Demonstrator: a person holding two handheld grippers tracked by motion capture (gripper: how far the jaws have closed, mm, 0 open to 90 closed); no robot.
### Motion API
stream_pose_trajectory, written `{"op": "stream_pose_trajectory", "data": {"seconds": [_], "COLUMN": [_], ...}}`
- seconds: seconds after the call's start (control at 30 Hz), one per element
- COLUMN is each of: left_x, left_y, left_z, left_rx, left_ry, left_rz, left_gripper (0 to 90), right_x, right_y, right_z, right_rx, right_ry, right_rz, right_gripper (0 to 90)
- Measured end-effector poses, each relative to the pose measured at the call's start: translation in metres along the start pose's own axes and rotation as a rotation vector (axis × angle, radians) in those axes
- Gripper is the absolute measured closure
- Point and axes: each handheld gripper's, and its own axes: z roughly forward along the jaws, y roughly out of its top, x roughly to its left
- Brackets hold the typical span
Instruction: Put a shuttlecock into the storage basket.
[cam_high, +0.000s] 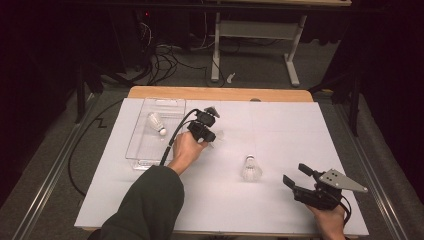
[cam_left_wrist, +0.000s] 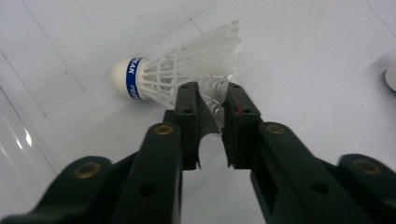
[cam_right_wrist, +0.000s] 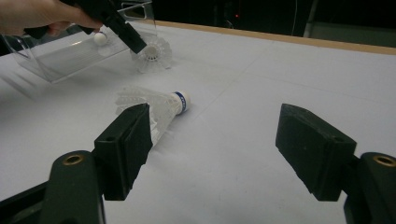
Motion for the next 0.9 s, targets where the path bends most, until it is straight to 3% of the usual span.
{"op": "stream_pose_trajectory", "data": {"seconds": [0.3, 0.9], "left_x": [0.002, 0.008], "left_y": [-0.001, -0.003], "left_z": [-0.003, -0.017], "left_rx": [-0.002, -0.036], "left_ry": [-0.003, 0.002], "left_rz": [0.000, 0.007], "left_gripper": [88.2, 89.9], "right_x": [0.000, 0.000], "right_y": [0.000, 0.000], "right_z": [0.000, 0.000], "right_rx": [0.002, 0.000], "right_ry": [0.002, 0.001], "right_rz": [-0.001, 0.001], "right_gripper": [27.2, 27.1]}}
